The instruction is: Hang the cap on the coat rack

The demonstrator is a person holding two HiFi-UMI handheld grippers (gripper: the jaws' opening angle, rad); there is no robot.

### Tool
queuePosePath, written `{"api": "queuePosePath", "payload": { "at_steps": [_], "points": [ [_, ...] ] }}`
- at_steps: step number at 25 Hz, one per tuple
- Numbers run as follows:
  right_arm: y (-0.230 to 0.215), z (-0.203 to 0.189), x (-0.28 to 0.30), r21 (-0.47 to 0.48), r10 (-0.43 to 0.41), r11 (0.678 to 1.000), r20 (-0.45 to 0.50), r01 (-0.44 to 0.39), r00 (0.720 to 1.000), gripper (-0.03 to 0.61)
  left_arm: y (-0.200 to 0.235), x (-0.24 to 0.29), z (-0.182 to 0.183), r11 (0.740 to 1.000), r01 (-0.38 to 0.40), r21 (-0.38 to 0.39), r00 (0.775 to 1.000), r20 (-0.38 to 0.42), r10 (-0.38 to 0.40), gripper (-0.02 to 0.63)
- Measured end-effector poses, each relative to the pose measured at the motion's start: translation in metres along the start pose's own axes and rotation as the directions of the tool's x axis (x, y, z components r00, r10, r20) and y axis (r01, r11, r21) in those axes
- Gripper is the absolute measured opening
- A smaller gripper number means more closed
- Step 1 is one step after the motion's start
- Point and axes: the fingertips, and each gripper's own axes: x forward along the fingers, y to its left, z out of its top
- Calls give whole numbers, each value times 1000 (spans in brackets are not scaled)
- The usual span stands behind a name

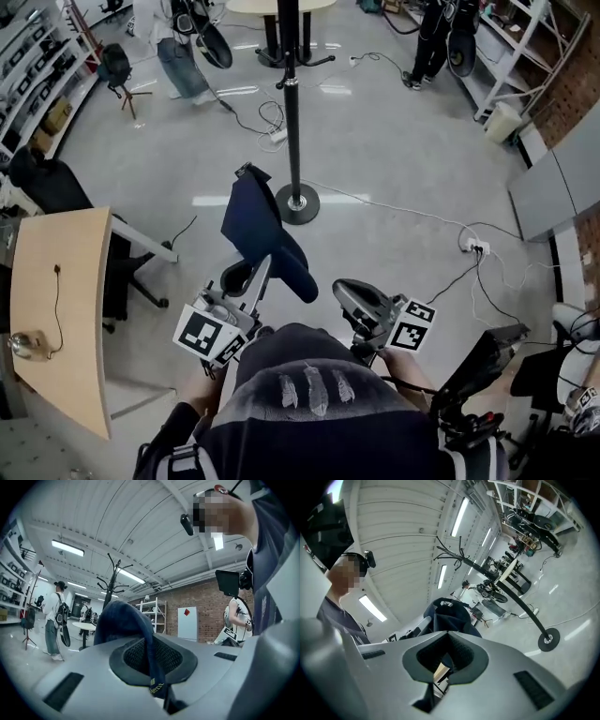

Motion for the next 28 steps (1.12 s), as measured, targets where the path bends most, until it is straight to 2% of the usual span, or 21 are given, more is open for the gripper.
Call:
{"api": "queuePosePath", "payload": {
  "at_steps": [4,11,17,21,28],
  "points": [
    [1,-15,2,26,37,999,-55,-36,998,3,-3,-15,-3,996,-56,64,998,-14,57,23],
    [3,-24,20,58,98,994,-87,-93,991,3,0,-30,-13,994,-98,52,993,-59,101,23],
    [-5,-26,63,82,74,994,-91,-67,993,3,46,-31,-1,995,-82,59,996,-41,84,22],
    [-6,-31,76,63,49,997,-90,-44,995,3,58,-38,-3,996,-67,55,998,-20,68,22],
    [0,-35,150,16,22,1000,-85,-21,996,3,117,-57,3,999,-16,28,1000,18,15,23]
  ]
}}
